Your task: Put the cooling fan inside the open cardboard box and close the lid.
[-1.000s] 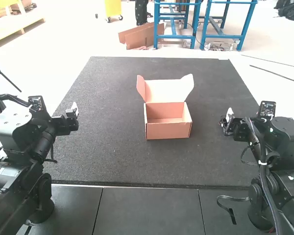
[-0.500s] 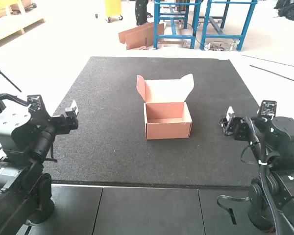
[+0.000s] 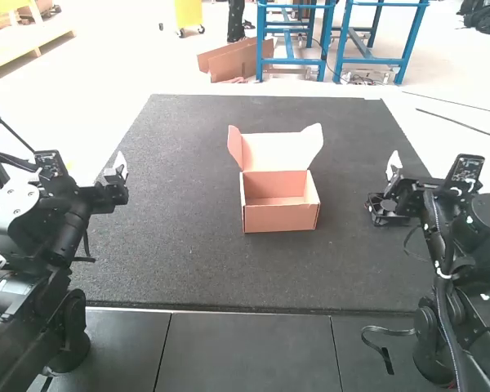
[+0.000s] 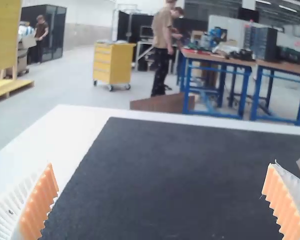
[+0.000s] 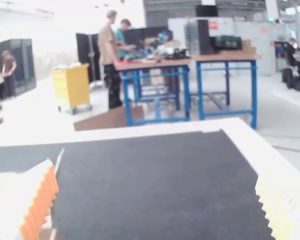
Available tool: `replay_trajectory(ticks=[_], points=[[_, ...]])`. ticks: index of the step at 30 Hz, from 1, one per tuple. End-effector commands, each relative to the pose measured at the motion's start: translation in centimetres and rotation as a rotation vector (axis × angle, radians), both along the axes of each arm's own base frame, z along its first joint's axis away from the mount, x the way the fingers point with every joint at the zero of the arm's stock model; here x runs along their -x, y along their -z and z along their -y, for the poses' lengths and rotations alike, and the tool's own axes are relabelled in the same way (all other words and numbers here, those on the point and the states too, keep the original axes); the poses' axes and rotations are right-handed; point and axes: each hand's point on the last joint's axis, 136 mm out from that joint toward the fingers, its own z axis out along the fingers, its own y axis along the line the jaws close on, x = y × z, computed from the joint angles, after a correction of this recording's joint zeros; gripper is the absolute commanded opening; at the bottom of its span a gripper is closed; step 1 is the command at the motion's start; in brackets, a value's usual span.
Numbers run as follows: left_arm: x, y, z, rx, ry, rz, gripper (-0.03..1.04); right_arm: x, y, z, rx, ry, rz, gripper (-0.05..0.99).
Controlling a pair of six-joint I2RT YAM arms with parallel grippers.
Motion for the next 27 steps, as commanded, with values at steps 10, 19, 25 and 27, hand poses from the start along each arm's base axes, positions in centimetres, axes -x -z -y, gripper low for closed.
replay_trajectory(ticks=[10, 19, 25, 27], points=[[-0.2, -4.4, 0.9, -0.019, 0.051, 0.022, 0.97, 0.9, -5.3, -0.4, -0.014, -0.033, 0.083, 0.91], [-2.6, -6.5, 1.3, -0.027, 0.063, -0.070, 0.97, -0.7, -8.0, -0.3, -0.006, -0.011, -0.001, 0.91], [-4.1, -6.4, 1.5, -0.032, 0.067, -0.166, 0.97, -1.2, -9.0, -0.1, -0.035, -0.001, -0.098, 0.91], [-4.4, -6.3, 1.5, -0.031, 0.066, -0.194, 0.97, -1.5, -9.1, -0.1, -0.080, -0.005, -0.137, 0.91]])
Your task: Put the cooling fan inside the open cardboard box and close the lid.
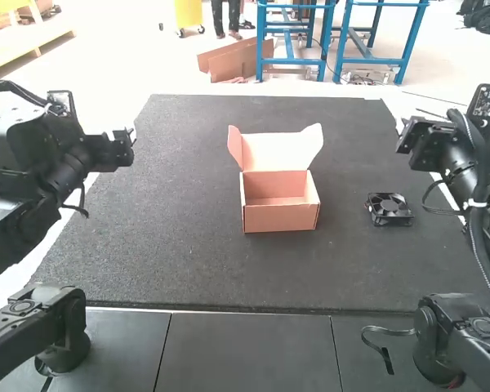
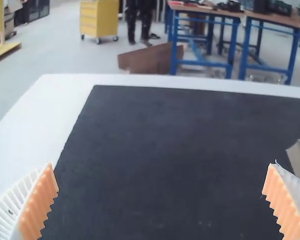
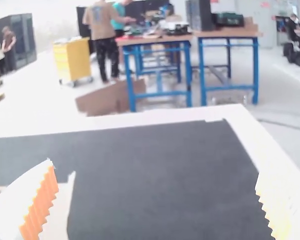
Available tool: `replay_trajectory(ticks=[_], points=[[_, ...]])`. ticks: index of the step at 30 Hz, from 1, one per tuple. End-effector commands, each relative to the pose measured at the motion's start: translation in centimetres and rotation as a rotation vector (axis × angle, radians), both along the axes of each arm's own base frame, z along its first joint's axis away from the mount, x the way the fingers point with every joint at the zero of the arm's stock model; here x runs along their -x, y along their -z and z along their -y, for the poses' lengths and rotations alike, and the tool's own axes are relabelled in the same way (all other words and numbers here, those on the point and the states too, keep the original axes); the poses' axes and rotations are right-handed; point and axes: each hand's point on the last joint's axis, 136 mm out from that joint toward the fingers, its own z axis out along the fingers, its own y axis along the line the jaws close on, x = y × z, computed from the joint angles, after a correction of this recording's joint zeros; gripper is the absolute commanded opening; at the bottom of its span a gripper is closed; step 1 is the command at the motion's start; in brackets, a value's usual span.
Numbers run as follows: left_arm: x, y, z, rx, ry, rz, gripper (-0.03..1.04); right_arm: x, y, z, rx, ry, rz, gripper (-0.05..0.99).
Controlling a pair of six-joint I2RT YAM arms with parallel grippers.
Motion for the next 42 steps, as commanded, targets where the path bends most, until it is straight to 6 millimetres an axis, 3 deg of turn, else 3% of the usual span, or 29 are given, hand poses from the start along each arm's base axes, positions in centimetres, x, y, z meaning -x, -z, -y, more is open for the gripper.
replay_trajectory(ticks=[1, 11, 13, 16, 20, 23, 25, 28, 30, 34, 37, 42], points=[[-0.3, -1.7, 0.0, -0.003, 0.006, 0.007, 0.97, -0.3, -1.4, 0.2, -0.081, 0.011, -0.020, 0.91], [-1.5, 1.9, -0.1, 0.030, -0.018, -0.207, 0.97, -1.9, 1.6, 0.0, -0.122, 0.033, -0.251, 0.91], [-1.6, 2.0, -0.1, 0.023, -0.018, -0.227, 0.97, -2.3, 2.4, 0.7, -0.132, 0.080, -0.281, 0.91], [-1.7, 1.8, 0.1, 0.024, -0.007, -0.235, 0.97, -2.8, 4.1, 1.1, 0.003, 0.092, -0.339, 0.91], [-1.9, 1.3, -1.1, 0.008, -0.077, -0.241, 0.97, -3.7, 4.6, 2.8, 0.029, 0.168, -0.383, 0.91], [-1.9, 1.7, 1.1, -0.006, 0.053, -0.281, 0.97, -4.3, 6.2, 4.7, 0.061, 0.227, -0.480, 0.91], [-1.9, 1.6, 1.0, -0.010, 0.051, -0.284, 0.97, -4.4, 7.8, 6.0, 0.112, 0.252, -0.569, 0.91], [-1.9, 1.7, 1.3, -0.014, 0.062, -0.307, 0.97, -4.6, 7.0, 7.5, 0.192, 0.261, -0.592, 0.91], [-1.9, 2.4, 1.6, -0.019, 0.069, -0.348, 0.97, -5.0, 5.6, 7.4, 0.237, 0.226, -0.561, 0.91], [-2.0, 3.7, 1.8, -0.028, 0.076, -0.442, 0.97, -5.6, 5.0, 7.0, 0.288, 0.171, -0.573, 0.90], [-2.0, 3.8, 1.9, -0.031, 0.076, -0.474, 0.97, -5.5, 6.9, 5.7, 0.244, 0.083, -0.655, 0.88], [-2.0, 3.4, 1.9, -0.049, 0.081, -0.478, 0.97, -5.8, 8.8, 5.2, 0.185, 0.059, -0.729, 0.85]])
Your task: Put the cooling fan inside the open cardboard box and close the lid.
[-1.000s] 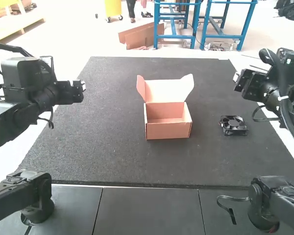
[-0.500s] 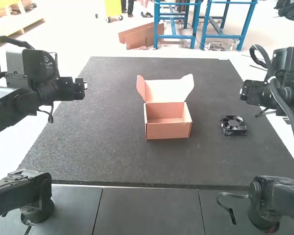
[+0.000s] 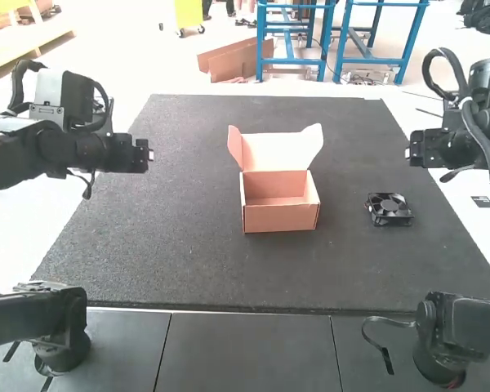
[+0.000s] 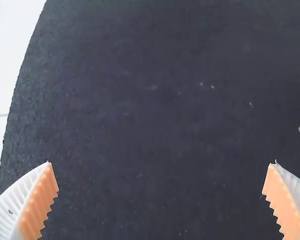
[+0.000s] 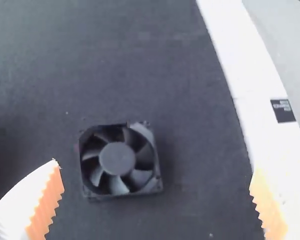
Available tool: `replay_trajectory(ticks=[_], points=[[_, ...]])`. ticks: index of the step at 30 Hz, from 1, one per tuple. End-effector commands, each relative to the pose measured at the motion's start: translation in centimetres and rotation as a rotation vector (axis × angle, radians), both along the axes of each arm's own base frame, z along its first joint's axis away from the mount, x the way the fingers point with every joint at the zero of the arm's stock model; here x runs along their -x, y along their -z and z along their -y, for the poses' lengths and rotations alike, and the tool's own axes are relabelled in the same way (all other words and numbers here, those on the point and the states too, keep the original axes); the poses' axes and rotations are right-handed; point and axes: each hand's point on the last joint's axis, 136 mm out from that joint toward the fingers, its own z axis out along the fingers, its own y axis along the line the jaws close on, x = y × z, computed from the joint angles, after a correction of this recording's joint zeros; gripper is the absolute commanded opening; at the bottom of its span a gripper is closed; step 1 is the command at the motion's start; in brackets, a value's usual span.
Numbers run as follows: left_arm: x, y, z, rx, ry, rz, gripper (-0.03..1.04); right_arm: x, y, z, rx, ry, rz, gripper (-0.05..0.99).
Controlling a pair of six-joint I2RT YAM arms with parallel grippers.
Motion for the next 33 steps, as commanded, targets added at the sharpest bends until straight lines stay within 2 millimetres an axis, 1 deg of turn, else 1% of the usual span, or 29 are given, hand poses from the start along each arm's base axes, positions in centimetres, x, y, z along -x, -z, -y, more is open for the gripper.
replay_trajectory(ticks=[1, 3, 5, 7, 8, 11, 13, 17, 19, 23, 26, 30, 33], points=[[-0.4, -2.5, 0.4, -0.010, 0.030, 0.058, 0.97, -1.0, -0.4, -0.3, -0.051, -0.004, 0.011, 0.85], [-0.3, -2.4, 0.4, -0.016, 0.034, 0.052, 0.97, -1.5, 0.2, 0.1, -0.061, 0.016, -0.001, 0.84], [-0.2, -2.3, 0.4, -0.031, 0.043, 0.046, 0.97, -1.8, 0.8, -0.1, 0.007, -0.047, -0.033, 0.83], [-0.1, -2.4, 0.4, -0.049, 0.057, 0.050, 0.97, -2.0, 0.9, 0.1, 0.016, -0.047, -0.051, 0.83], [-0.1, -2.4, 0.5, -0.052, 0.062, 0.052, 0.97, -1.8, 1.4, 0.2, 0.015, -0.042, -0.083, 0.83], [-0.1, -2.4, 0.8, -0.058, 0.091, 0.051, 0.97, -0.9, 4.2, 0.4, -0.010, -0.011, -0.229, 0.84], [0.0, -2.1, 1.1, -0.049, 0.110, 0.044, 0.97, -0.8, 5.5, 0.6, -0.031, 0.007, -0.300, 0.84], [0.1, -1.7, 1.3, -0.055, 0.123, 0.034, 0.97, -1.7, 5.7, 0.5, -0.046, 0.002, -0.322, 0.84], [0.2, -1.9, 1.3, -0.056, 0.124, 0.036, 0.97, -2.3, 5.9, 0.1, -0.060, -0.021, -0.319, 0.87], [0.1, -2.0, 1.3, -0.060, 0.127, 0.036, 0.97, -3.3, 7.6, 0.3, -0.065, -0.026, -0.363, 0.88], [0.4, -2.3, 1.2, -0.061, 0.126, 0.024, 0.97, -3.9, 9.1, 1.3, -0.098, 0.024, -0.406, 0.88], [0.4, -2.7, 1.2, -0.060, 0.125, 0.030, 0.97, -4.7, 10.7, 3.9, -0.135, 0.111, -0.440, 0.88], [0.2, -3.0, 1.2, -0.059, 0.123, 0.044, 0.97, -5.4, 11.4, 5.1, -0.140, 0.140, -0.456, 0.89]])
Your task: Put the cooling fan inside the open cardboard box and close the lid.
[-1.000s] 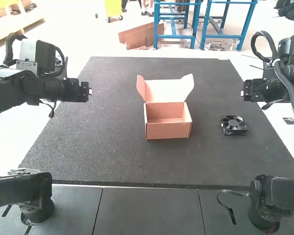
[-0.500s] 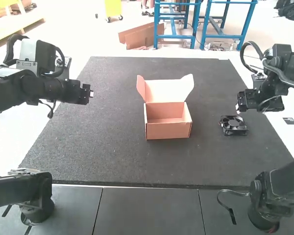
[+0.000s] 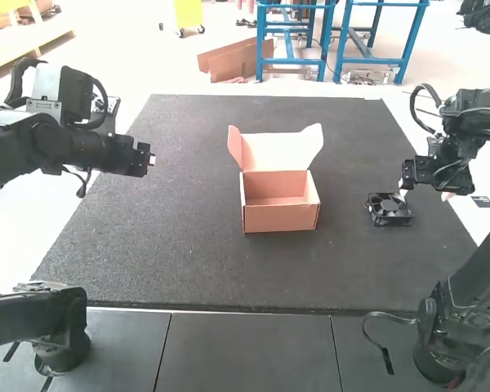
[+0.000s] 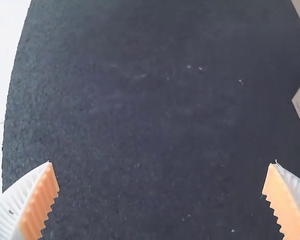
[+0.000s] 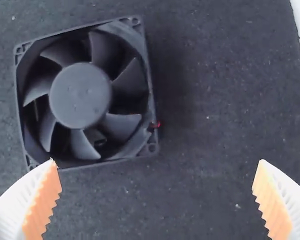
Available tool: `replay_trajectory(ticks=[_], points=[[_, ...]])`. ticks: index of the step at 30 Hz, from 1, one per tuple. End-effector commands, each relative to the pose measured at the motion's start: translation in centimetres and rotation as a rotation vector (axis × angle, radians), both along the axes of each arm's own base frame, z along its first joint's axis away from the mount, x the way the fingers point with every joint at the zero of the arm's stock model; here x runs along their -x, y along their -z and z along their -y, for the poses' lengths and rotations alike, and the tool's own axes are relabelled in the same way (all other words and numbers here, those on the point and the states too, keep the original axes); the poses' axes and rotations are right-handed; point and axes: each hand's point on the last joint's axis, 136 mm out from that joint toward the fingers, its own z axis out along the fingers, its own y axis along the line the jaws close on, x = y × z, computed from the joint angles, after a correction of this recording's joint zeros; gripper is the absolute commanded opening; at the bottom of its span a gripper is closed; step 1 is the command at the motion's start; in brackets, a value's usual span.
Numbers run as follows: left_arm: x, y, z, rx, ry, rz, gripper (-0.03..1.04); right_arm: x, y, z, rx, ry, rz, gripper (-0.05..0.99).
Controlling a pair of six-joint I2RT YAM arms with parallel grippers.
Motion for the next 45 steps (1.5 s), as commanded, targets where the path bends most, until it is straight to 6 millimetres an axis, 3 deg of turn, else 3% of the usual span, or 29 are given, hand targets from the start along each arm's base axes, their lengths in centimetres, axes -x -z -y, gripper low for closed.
replay_trajectory(ticks=[1, 11, 19, 33, 45], points=[[-0.5, -2.9, 0.4, 0.009, 0.022, 0.077, 0.97, -1.5, -0.6, 1.5, -0.004, 0.046, 0.024, 0.89], [-0.5, -3.6, 0.3, 0.010, 0.015, 0.085, 0.97, -3.4, 1.3, 2.1, -0.001, 0.017, -0.026, 0.89], [-0.5, -3.9, 0.1, 0.005, 0.006, 0.091, 0.97, -3.8, 3.1, 3.5, 0.073, 0.023, -0.063, 0.89], [-0.6, -4.0, -0.6, -0.013, -0.026, 0.095, 0.97, -5.3, 4.5, 4.1, 0.089, 0.022, -0.069, 0.89], [-0.7, -4.1, -0.8, -0.017, -0.034, 0.098, 0.97, -4.8, 6.1, 4.1, 0.074, 0.035, -0.122, 0.89]])
